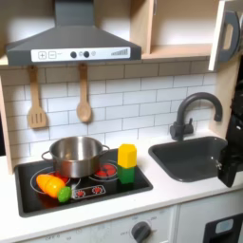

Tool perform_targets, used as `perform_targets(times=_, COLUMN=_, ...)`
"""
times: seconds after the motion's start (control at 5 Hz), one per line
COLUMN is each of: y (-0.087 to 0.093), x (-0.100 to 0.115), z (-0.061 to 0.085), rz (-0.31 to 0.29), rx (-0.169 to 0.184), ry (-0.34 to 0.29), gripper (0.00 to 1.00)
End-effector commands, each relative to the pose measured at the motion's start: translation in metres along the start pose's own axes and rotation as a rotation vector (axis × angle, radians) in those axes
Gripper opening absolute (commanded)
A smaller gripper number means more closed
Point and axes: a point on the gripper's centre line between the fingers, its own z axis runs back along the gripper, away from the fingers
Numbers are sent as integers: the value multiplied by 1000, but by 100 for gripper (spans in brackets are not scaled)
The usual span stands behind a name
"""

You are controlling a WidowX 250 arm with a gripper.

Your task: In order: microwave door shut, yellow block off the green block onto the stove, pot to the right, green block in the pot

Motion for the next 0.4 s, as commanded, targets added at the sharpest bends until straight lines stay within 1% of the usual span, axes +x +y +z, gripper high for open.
perform_targets(times=0.0, y=0, x=0, z=0, rz=0, rx=0, ry=0, gripper=100)
perform_targets(times=0.2, y=3, x=3, z=-5, rz=-15, rx=9, ry=-30, gripper=100)
